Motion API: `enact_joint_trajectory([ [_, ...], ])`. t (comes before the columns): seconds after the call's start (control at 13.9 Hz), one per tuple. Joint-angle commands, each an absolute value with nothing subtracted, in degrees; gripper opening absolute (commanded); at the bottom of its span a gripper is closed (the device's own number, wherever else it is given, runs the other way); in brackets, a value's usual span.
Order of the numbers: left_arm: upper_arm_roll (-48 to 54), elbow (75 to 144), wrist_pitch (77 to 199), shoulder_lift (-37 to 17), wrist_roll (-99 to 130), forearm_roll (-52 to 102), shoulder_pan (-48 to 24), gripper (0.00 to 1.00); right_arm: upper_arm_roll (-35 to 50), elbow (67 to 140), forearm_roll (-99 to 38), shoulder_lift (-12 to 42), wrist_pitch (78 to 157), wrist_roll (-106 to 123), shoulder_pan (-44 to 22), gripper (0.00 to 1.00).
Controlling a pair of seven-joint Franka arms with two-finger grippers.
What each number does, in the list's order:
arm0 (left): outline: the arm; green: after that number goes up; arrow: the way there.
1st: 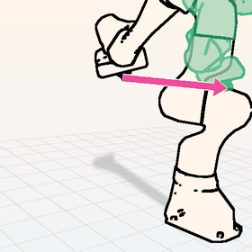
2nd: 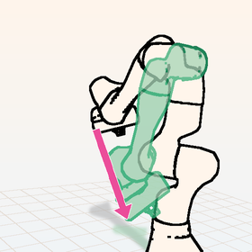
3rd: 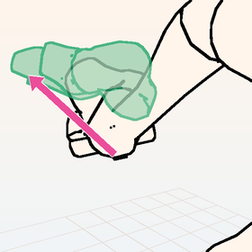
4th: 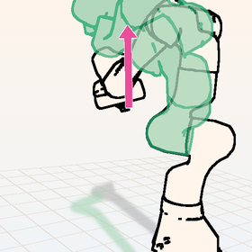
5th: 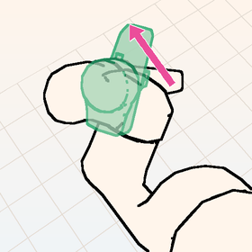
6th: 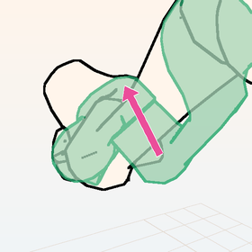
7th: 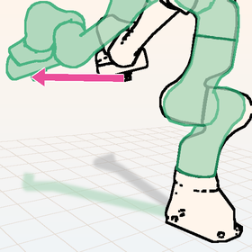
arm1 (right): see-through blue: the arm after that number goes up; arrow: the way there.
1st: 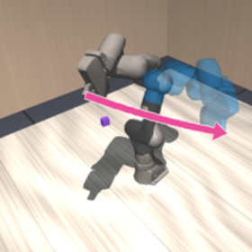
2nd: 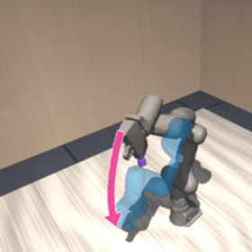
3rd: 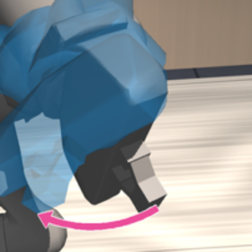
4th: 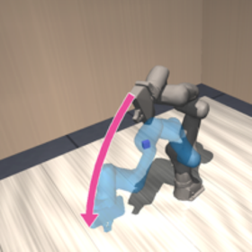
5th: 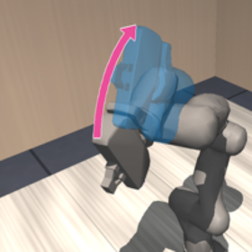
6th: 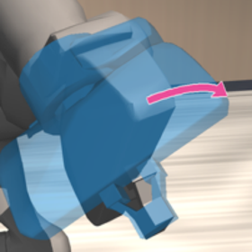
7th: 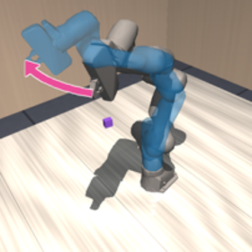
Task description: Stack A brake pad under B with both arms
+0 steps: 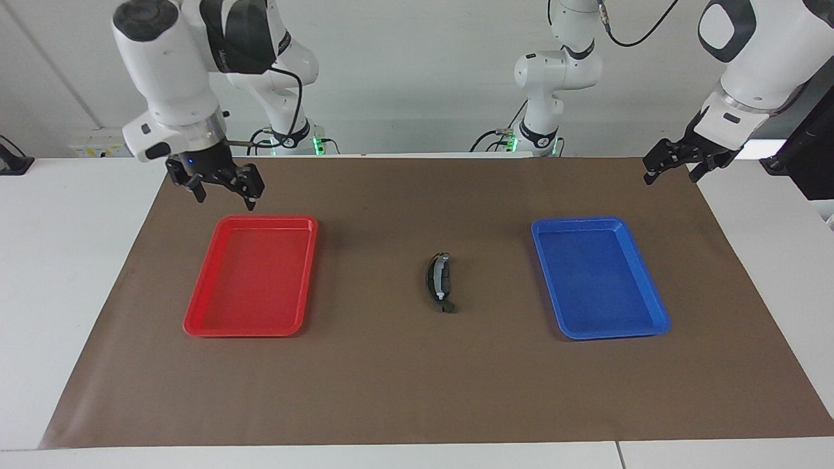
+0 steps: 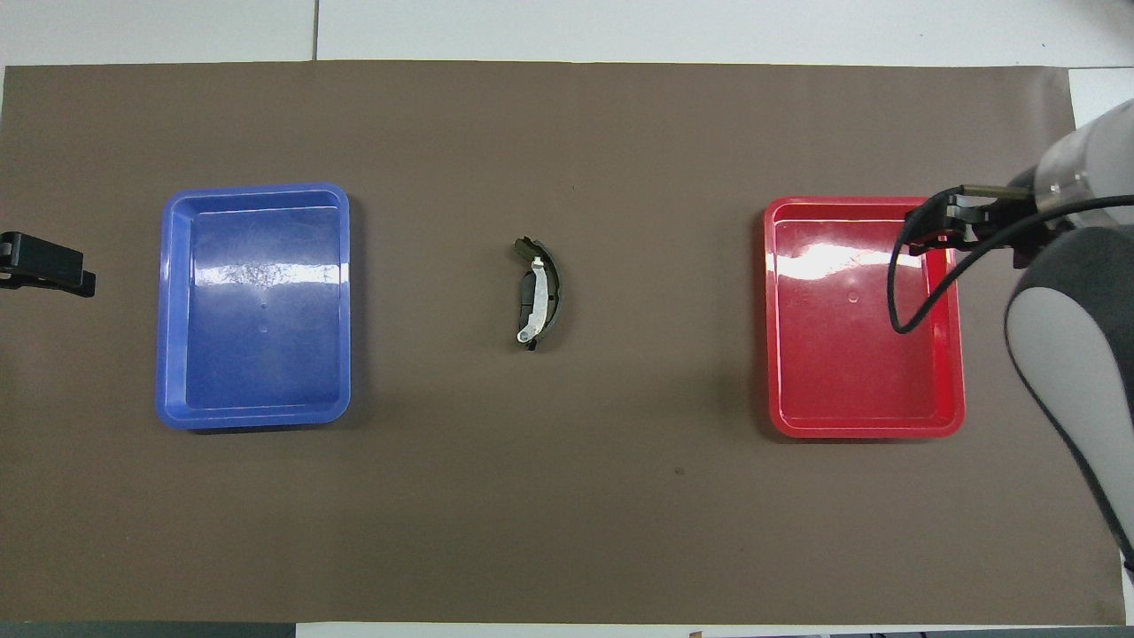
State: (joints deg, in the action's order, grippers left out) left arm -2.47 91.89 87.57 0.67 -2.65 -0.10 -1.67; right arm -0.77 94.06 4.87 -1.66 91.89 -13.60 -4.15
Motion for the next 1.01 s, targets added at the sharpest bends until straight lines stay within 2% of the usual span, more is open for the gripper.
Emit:
enact_joint_trajectory([
  [0.0,-2.37,93.6,88.07,2.2,-3.16,0.35,-1.23,1.0,-0.35,90.28,2.39,-2.38,85.46,-9.5,-0.63,1.0],
  [0.14,-2.37,93.6,88.07,2.2,-3.16,0.44,-1.23,1.0,-0.44,88.16,2.19,-1.93,82.63,-9.23,0.09,1.0],
  [0.36,-2.37,93.6,88.07,2.2,-3.16,0.44,-1.23,1.0,-0.09,90.0,1.93,-2.46,83.14,-10.2,-0.88,1.0],
  [0.51,-2.37,93.6,88.15,2.2,-3.16,0.44,-1.23,1.0,4.1,90.09,1.67,-2.46,85.15,-9.85,3.84,1.0],
  [0.94,-2.37,93.6,88.07,2.2,-3.16,0.44,-1.23,1.0,4.83,88.25,0.88,-1.94,82.71,-10.11,4.39,1.0],
])
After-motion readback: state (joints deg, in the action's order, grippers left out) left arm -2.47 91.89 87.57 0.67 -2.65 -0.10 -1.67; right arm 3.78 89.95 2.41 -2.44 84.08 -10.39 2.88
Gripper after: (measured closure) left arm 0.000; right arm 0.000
